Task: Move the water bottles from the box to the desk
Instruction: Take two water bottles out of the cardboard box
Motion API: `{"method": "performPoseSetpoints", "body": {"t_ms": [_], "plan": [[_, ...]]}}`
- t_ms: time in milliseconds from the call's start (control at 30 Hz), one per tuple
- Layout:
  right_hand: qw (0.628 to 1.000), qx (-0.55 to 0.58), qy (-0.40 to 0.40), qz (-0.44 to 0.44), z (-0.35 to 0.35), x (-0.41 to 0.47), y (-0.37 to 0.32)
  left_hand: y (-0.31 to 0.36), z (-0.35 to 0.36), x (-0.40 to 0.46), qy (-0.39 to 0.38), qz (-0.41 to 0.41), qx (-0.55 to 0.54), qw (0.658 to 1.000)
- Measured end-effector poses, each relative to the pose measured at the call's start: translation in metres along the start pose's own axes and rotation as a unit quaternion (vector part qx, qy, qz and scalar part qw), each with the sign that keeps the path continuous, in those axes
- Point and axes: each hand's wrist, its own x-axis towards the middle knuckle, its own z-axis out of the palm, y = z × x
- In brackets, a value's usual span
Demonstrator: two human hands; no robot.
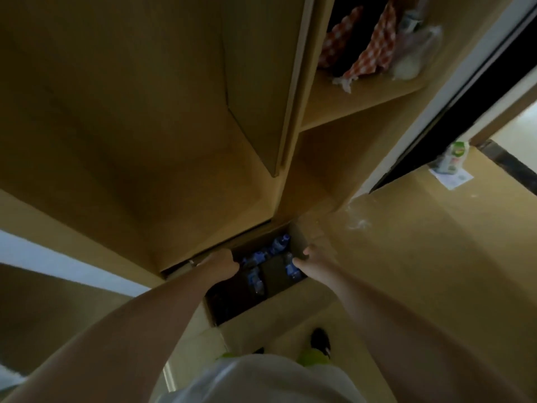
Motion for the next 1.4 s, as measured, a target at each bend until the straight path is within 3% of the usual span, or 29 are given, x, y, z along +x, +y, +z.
{"method": "performPoseSetpoints", "body": {"t_ms": [267,667,1000,1200,1400], "plan": [[0.99,-0.086,-0.082,-0.076,-0.03,0.054,-0.013,0.007,0.023,0.005,0.055,-0.126,-0.112,0.984],[0.957,-0.206,-0.162,-0.125,-0.068,0.113,0.032,0.047,0.108,0.008,0.113,-0.254,-0.224,0.934],[0.959,-0.174,-0.206,-0.084,0.013,0.207,0.068,0.045,0.172,0.093,0.105,-0.265,-0.273,0.919],[0.963,-0.166,-0.193,-0.092,0.096,0.304,0.078,0.01,0.208,0.196,0.124,-0.267,-0.318,0.901],[0.967,-0.147,-0.187,-0.093,0.186,0.419,0.1,-0.046,0.255,0.314,0.112,-0.257,-0.29,0.915]]}}
